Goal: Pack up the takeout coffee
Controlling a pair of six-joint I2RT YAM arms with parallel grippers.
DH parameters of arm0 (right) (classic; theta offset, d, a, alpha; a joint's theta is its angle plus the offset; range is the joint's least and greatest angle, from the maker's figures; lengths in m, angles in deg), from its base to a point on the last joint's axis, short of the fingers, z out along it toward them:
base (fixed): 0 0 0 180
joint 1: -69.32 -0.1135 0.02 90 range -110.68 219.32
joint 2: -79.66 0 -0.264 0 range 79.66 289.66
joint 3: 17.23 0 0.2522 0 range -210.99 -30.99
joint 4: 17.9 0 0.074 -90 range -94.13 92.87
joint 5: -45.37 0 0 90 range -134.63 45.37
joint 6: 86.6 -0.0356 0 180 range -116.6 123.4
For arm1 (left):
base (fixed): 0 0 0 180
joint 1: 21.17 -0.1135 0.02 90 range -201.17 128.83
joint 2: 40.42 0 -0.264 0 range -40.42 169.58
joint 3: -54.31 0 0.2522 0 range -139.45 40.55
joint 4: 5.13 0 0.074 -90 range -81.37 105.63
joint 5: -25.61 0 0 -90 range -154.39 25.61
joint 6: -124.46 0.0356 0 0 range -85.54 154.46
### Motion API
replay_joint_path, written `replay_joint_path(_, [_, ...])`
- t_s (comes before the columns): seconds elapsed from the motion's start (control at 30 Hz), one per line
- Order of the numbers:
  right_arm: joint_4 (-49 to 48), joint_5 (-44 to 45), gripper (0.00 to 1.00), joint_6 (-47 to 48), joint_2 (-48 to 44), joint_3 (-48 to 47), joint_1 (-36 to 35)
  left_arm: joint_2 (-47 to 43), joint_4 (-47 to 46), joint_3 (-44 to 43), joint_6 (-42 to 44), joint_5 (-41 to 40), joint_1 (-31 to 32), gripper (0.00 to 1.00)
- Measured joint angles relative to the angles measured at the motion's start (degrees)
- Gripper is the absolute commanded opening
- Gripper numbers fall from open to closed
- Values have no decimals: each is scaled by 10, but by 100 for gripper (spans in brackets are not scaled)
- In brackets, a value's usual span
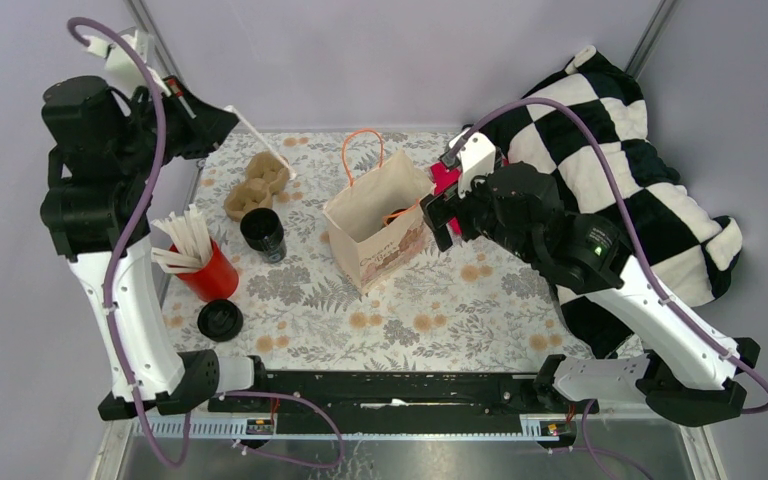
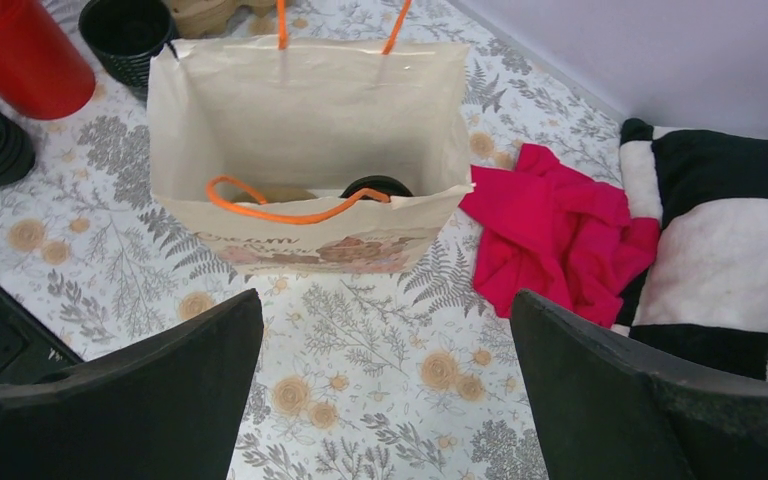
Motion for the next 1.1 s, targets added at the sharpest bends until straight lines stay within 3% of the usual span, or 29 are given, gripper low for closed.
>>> replay_joint_path(0.27, [3, 42, 100, -17, 3, -26, 0, 23, -69, 5, -36, 122, 51, 0])
replay_joint_path(0.5, [12, 68, 100, -43, -1, -44, 1, 21, -132, 50, -60, 145, 134, 0])
replay_joint_path(0.8, [20, 87, 100, -60, -22, -44, 1, 35, -149, 98, -36, 65, 276, 0])
replay_joint_path(1.1, [20, 102, 100, -69, -45, -43, 1, 45, -90, 161, 30, -97, 374, 0])
